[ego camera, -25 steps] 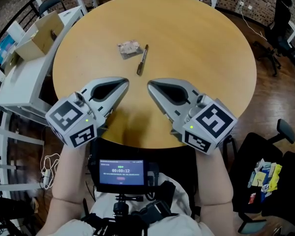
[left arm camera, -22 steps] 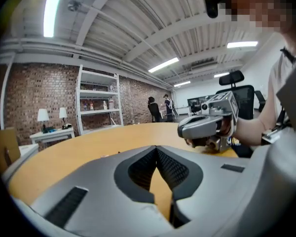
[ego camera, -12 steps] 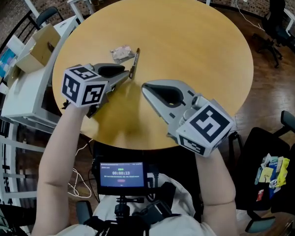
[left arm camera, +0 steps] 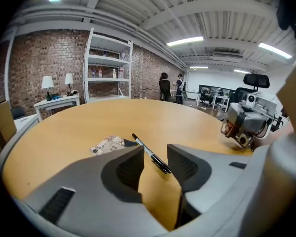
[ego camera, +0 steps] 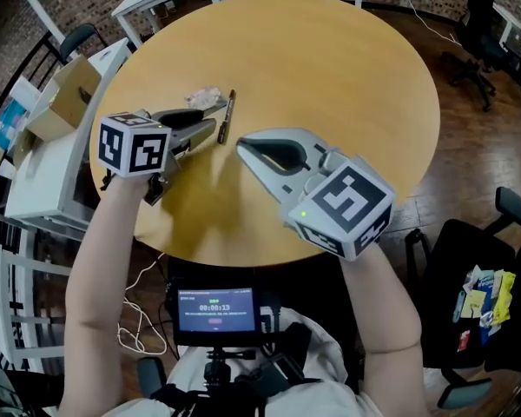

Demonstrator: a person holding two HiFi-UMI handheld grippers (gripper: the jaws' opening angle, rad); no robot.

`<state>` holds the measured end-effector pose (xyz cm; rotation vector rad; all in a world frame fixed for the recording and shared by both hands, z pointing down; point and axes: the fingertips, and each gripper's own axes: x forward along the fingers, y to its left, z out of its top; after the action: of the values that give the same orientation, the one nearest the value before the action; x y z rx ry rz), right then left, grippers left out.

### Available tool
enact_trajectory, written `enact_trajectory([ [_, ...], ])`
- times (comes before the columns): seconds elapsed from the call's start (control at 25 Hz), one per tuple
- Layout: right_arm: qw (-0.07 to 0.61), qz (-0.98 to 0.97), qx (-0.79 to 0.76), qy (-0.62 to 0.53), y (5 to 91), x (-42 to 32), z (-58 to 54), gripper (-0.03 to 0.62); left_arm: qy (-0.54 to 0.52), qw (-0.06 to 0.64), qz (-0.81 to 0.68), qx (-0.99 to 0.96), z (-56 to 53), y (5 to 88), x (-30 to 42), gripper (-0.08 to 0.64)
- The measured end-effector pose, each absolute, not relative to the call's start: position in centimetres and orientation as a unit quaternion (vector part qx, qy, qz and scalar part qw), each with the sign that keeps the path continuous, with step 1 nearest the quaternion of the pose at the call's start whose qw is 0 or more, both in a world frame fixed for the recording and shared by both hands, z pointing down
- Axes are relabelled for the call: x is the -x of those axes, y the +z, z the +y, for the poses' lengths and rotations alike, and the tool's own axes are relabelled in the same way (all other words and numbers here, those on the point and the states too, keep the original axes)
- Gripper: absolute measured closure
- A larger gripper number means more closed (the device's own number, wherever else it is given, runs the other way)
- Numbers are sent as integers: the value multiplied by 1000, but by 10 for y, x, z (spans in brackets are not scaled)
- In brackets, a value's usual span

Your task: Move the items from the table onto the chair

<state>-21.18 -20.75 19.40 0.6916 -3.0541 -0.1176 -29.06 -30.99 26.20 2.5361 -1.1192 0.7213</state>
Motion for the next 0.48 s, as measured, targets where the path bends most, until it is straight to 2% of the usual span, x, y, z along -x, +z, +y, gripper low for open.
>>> enact_trajectory([
  [0.08, 41, -974, -213, -69, 197, 220, -213, 588, 238, 130, -387, -881, -307, 254, 291, 401],
  [0.32, 216, -929, -167, -249, 224, 244, -240, 579, 207, 104, -369, -900, -278, 238, 291, 402],
  [0.48, 352, -837, -116, -402, 249, 255, -267, 525, 188, 84, -360, -910, -256, 232, 293, 402],
])
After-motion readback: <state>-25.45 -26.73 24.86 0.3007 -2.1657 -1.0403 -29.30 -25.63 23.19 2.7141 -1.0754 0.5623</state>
